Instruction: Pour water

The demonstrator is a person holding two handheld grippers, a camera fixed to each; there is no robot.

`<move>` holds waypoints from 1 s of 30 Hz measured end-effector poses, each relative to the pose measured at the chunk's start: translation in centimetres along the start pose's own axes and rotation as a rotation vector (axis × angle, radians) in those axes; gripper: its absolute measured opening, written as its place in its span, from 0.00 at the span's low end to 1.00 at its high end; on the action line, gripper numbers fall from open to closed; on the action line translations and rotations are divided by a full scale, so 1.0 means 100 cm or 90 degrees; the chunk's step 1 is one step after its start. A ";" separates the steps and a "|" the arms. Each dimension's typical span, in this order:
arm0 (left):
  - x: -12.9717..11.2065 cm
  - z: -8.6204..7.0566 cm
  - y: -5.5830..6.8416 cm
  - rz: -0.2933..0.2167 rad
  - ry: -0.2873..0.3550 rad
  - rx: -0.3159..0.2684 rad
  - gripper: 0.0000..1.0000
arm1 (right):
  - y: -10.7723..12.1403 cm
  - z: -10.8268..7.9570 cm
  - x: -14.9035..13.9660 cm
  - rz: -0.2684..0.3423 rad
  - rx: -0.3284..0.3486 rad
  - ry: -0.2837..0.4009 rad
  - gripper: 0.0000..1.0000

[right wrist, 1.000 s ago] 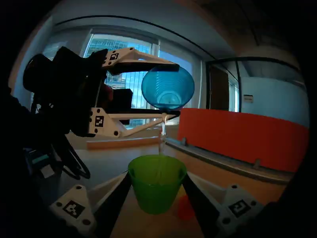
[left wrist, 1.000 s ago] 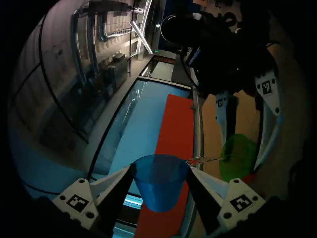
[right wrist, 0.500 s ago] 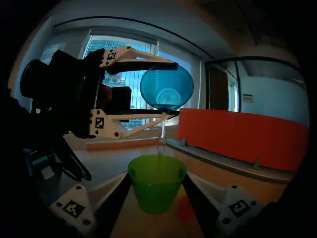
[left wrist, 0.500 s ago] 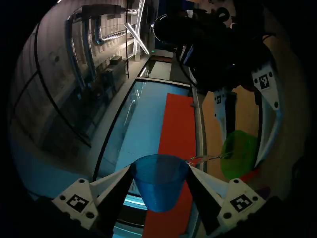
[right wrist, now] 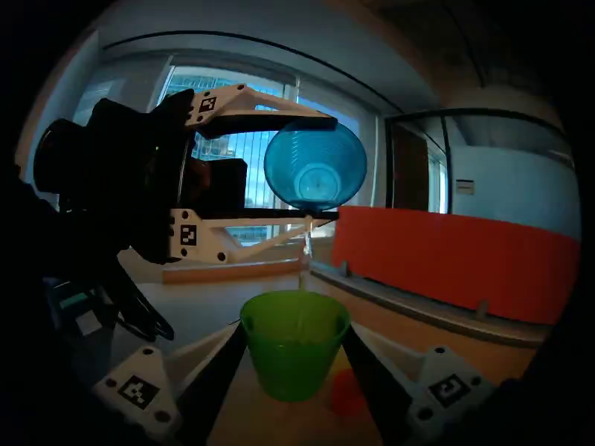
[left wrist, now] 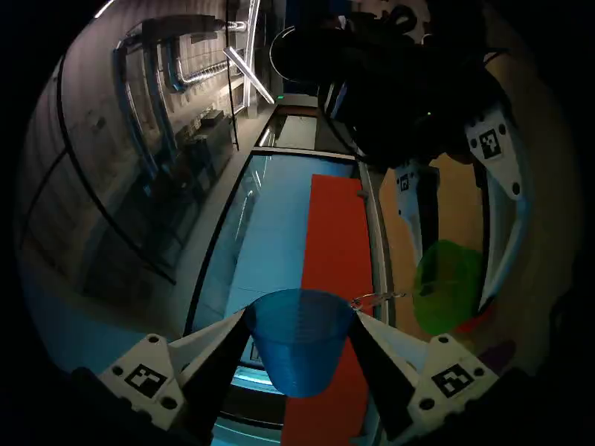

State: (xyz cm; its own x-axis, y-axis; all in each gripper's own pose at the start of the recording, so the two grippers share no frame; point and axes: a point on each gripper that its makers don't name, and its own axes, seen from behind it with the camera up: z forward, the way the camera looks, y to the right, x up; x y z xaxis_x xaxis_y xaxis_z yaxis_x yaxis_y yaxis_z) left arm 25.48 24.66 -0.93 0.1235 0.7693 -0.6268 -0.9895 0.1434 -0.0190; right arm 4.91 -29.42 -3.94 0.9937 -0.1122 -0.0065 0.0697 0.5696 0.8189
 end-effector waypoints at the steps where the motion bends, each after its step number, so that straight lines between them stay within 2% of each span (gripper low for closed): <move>1: 0.000 0.000 0.000 0.002 0.000 0.000 0.88 | 0.000 0.000 0.001 0.000 0.000 0.001 0.89; 9: 0.003 -0.003 -0.002 0.027 0.003 0.004 0.88 | 0.002 0.000 0.003 -0.003 -0.003 0.003 0.90; 20: 0.007 -0.004 -0.004 0.084 0.000 0.012 0.88 | 0.005 0.000 0.005 -0.003 -0.005 0.006 0.89; 30: 0.012 -0.004 -0.002 0.122 0.001 0.016 0.88 | 0.005 0.000 0.008 -0.004 -0.006 0.008 0.89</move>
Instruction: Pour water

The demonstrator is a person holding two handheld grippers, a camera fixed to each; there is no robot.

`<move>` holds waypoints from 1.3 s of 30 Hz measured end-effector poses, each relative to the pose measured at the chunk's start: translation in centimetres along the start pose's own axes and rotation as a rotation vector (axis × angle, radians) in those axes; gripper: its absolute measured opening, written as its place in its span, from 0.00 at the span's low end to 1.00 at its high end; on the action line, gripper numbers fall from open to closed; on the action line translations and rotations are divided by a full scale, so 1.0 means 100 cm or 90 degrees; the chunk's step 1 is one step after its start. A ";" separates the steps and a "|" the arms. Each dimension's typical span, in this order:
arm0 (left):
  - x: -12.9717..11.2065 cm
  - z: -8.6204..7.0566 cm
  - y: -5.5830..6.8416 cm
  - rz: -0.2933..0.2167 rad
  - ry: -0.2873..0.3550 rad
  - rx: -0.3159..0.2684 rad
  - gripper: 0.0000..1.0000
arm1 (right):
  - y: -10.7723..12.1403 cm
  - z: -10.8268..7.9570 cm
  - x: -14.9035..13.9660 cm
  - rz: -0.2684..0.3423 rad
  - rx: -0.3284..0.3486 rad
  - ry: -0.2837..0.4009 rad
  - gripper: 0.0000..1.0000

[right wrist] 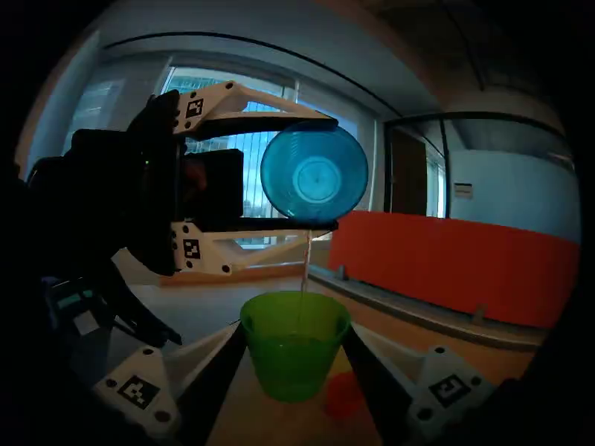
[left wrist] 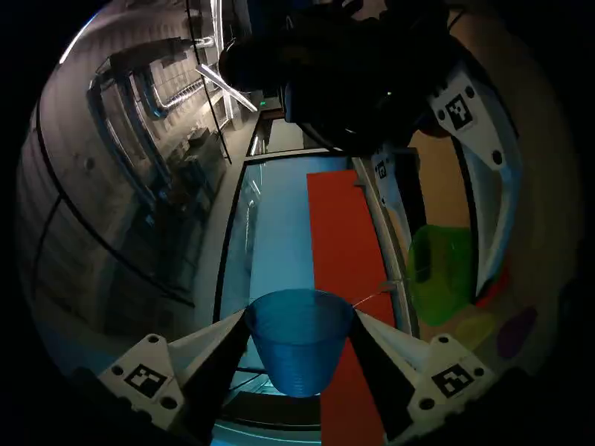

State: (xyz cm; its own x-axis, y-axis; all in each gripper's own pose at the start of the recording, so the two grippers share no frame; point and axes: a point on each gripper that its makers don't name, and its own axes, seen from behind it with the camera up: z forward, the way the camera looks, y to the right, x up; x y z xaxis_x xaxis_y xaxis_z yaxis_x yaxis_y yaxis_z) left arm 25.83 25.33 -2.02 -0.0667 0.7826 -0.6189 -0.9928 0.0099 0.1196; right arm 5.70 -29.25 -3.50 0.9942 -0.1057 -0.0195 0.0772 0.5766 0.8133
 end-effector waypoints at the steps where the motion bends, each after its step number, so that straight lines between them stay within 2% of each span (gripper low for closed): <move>1: 0.000 0.000 0.000 0.002 0.000 0.000 0.88 | 0.000 0.000 0.000 0.000 0.000 0.000 0.89; 12: 0.000 0.001 -0.002 -0.003 0.001 0.005 0.88 | 0.000 0.000 0.000 0.001 -0.001 0.001 0.89; 14: -0.001 0.001 -0.002 -0.010 0.001 0.005 0.88 | 0.001 0.000 0.000 0.001 -0.002 0.002 0.89; 19: -0.006 0.003 -0.002 -0.058 0.000 0.004 0.88 | 0.002 -0.001 0.000 0.001 -0.003 0.002 0.90; 23: -0.010 0.004 -0.002 -0.111 -0.002 0.002 0.88 | 0.004 -0.003 0.000 0.002 -0.006 0.004 0.89; 26: -0.011 0.004 0.000 -0.165 -0.001 -0.003 0.88 | 0.005 -0.003 0.001 0.004 -0.008 0.007 0.89; 39: -0.016 -0.001 0.003 -0.457 0.021 -0.028 0.88 | 0.007 -0.008 0.005 0.004 -0.013 0.015 0.90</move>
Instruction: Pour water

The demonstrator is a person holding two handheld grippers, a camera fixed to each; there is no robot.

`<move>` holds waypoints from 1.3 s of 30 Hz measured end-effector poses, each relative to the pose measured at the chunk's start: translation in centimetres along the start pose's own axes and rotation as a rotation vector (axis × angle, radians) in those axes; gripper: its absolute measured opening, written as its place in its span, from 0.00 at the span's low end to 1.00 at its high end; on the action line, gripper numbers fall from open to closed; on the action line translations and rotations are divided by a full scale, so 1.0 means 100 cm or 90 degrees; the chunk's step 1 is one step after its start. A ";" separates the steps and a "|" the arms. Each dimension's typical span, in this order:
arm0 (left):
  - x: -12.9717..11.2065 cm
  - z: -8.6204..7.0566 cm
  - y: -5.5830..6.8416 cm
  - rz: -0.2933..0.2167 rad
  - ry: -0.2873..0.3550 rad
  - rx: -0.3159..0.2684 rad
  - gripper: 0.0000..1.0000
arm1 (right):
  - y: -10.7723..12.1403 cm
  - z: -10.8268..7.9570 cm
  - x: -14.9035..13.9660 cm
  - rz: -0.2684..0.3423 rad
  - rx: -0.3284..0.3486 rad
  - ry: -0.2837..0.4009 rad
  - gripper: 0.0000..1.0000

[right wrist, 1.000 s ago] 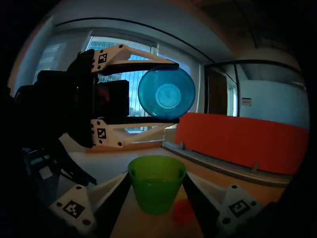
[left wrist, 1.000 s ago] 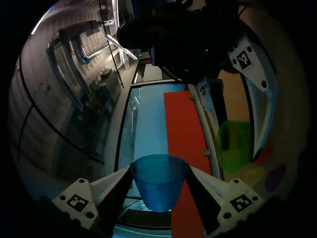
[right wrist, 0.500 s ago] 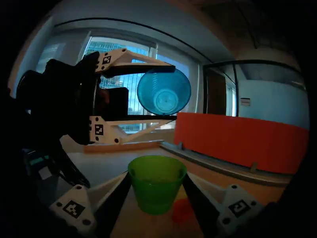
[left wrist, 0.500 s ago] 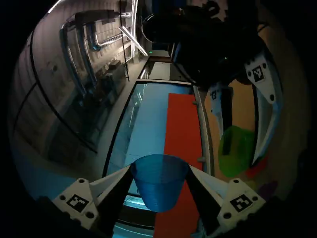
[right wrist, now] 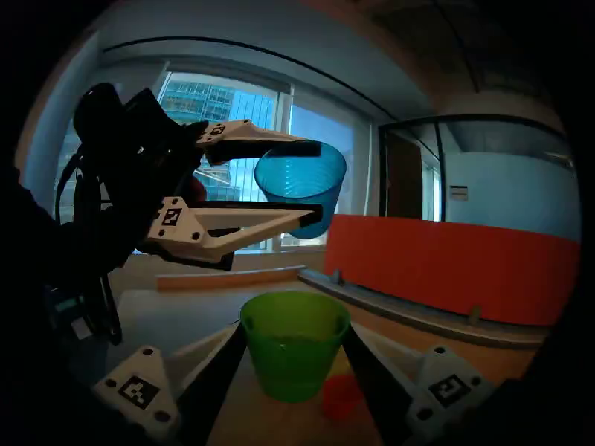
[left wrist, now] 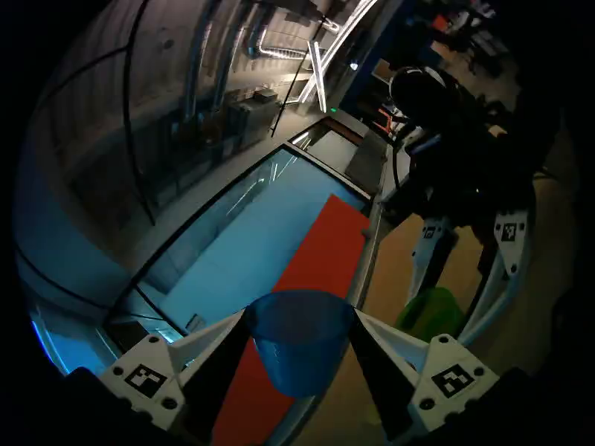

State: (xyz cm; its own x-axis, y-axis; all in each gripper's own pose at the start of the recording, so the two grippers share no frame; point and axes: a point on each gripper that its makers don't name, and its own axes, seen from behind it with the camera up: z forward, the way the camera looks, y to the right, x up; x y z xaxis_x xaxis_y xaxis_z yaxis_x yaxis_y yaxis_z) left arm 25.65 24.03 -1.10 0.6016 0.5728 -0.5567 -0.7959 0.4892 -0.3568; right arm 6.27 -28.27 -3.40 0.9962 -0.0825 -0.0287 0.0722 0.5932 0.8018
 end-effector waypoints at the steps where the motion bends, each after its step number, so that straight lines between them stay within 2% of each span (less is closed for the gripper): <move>1: 0.000 -0.001 0.000 -0.021 0.001 -0.002 0.88 | 0.000 0.000 0.000 0.000 0.000 0.000 0.89; 8: -0.006 0.001 -0.009 -0.160 0.002 -0.006 0.88 | 0.001 -0.002 0.003 -0.005 -0.004 0.001 0.89; 15: -0.016 0.002 -0.011 -0.326 -0.001 -0.029 0.88 | 0.000 -0.004 0.008 -0.005 -0.005 0.006 0.89; 17: -0.018 0.003 -0.012 -0.367 0.001 -0.035 0.88 | 0.000 -0.005 0.009 -0.005 -0.005 0.007 0.89; 20: -0.020 0.005 -0.014 -0.408 0.007 -0.040 0.88 | 0.000 -0.005 0.010 -0.006 -0.006 0.007 0.90; 24: -0.022 0.004 -0.014 -0.438 0.011 -0.048 0.88 | 0.001 -0.005 0.010 -0.007 -0.007 0.008 0.89; 29: -0.029 0.003 -0.009 -0.455 0.000 -0.058 0.88 | 0.004 -0.006 0.009 -0.006 -0.012 0.005 0.89; 39: -0.056 -0.007 0.016 -0.487 -0.031 -0.068 0.88 | 0.024 -0.019 -0.004 0.004 -0.037 -0.015 0.89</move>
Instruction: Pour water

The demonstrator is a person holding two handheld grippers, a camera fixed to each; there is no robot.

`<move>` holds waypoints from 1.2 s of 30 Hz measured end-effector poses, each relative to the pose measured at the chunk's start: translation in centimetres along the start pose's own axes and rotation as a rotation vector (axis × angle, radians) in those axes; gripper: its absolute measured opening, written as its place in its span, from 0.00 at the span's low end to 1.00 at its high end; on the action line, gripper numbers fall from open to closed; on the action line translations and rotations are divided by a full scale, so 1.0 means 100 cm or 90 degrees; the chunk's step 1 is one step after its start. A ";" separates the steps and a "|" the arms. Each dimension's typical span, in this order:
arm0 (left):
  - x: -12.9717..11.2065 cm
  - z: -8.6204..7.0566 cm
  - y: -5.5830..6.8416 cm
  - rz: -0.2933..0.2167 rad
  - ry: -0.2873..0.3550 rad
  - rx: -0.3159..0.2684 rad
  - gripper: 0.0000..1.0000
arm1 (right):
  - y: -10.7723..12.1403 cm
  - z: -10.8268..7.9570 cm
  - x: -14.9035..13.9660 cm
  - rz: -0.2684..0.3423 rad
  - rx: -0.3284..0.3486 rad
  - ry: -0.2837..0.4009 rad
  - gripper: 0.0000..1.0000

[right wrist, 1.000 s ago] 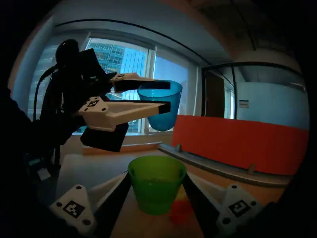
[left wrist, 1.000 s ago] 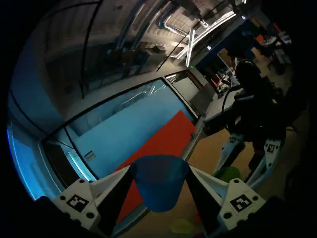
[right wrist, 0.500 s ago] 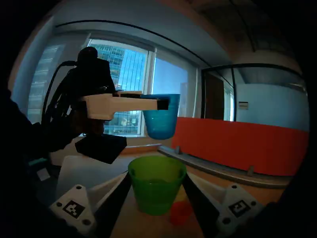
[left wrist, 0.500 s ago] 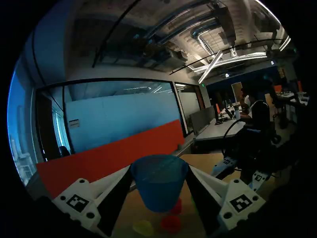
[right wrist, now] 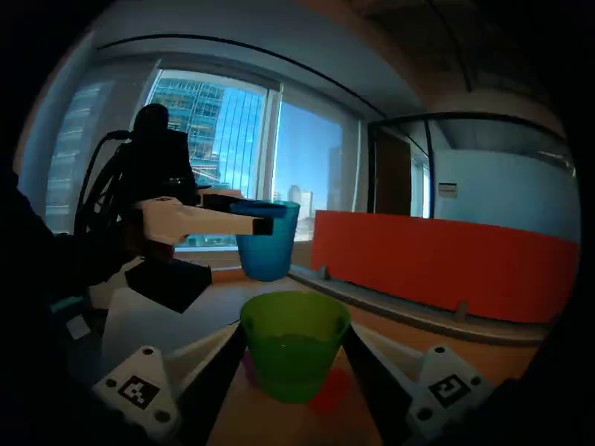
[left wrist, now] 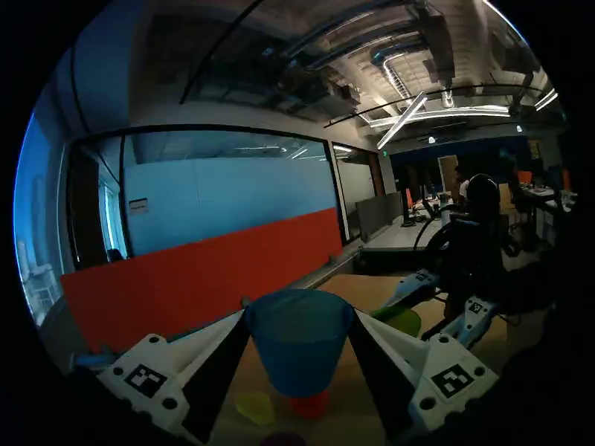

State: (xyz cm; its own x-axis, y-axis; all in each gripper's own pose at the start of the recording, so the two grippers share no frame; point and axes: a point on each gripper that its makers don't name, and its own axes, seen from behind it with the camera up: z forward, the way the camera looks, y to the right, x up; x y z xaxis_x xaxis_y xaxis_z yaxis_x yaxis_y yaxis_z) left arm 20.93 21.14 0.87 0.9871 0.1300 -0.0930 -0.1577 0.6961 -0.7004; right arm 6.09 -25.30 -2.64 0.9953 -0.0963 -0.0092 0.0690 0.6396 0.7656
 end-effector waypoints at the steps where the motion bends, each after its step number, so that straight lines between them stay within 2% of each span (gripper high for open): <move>1: -0.004 -0.001 0.001 -0.005 -0.002 -0.001 0.88 | 0.002 -0.001 -0.001 0.001 -0.004 -0.002 0.89; 8: -0.029 -0.005 0.003 -0.036 -0.016 0.000 0.88 | 0.018 -0.011 -0.005 0.002 -0.026 -0.010 0.89; 18: -0.059 -0.005 0.014 -0.059 -0.038 -0.004 0.88 | 0.029 -0.019 -0.011 0.003 -0.040 -0.022 0.90; 29: -0.080 -0.003 0.023 -0.056 -0.056 -0.010 0.88 | 0.040 -0.027 -0.021 -0.005 -0.051 -0.048 0.90; 36: -0.106 -0.002 0.033 -0.044 -0.097 -0.024 0.89 | 0.041 -0.029 -0.039 -0.004 -0.044 -0.085 0.90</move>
State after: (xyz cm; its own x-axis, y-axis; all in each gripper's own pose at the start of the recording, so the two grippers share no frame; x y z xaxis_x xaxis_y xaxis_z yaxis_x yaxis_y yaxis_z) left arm 9.98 21.91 -0.54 0.9799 0.1895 0.0626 -0.0851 0.6807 -0.7276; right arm 2.74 -20.09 -1.29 0.9774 -0.1978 0.0746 0.0845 0.6890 0.7198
